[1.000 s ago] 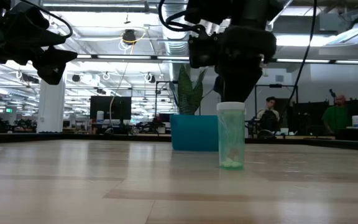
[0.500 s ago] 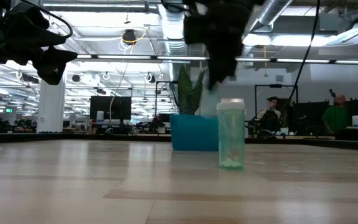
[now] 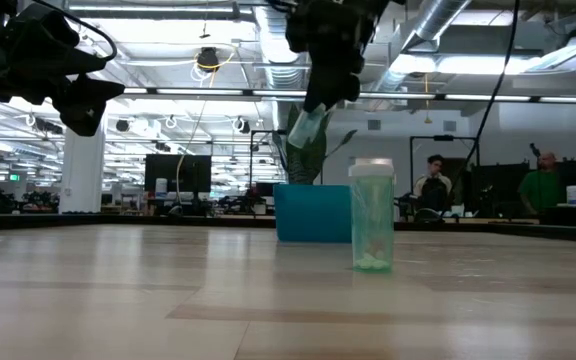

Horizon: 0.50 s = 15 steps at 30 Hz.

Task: Pick and place pill bottles into a basket
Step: Put the blue pill bottle into the blue bin

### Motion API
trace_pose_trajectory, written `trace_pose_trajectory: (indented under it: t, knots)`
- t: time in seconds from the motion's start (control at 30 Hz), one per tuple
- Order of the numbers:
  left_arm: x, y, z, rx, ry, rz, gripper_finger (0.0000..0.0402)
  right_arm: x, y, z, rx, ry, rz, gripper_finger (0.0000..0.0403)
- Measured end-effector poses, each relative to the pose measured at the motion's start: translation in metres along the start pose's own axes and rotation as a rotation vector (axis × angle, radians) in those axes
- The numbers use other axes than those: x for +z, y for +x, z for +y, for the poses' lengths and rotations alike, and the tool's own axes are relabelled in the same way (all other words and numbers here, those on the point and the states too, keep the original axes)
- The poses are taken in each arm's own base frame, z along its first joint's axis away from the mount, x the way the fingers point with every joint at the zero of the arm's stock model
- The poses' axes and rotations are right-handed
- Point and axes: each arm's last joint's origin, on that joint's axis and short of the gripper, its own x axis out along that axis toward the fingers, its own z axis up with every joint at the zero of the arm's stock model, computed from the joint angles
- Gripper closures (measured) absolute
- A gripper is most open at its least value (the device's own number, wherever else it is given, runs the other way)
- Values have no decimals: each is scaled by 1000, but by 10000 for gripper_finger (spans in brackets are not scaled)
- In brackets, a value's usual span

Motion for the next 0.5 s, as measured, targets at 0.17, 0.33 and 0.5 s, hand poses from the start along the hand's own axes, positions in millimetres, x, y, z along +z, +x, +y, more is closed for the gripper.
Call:
trace_pose_trajectory:
  t: [0.17, 0.33, 0.5]
  knots:
    - [0, 0, 0, 0, 0, 0, 232, 0, -1, -9, -11, -2, -2, 293]
    - [0, 0, 0, 0, 0, -1, 232, -1, 11, -8, -9, -20, 33, 295]
    - [0, 0, 0, 0, 0, -1, 232, -6, 31, -3, -3, -47, 68, 284]
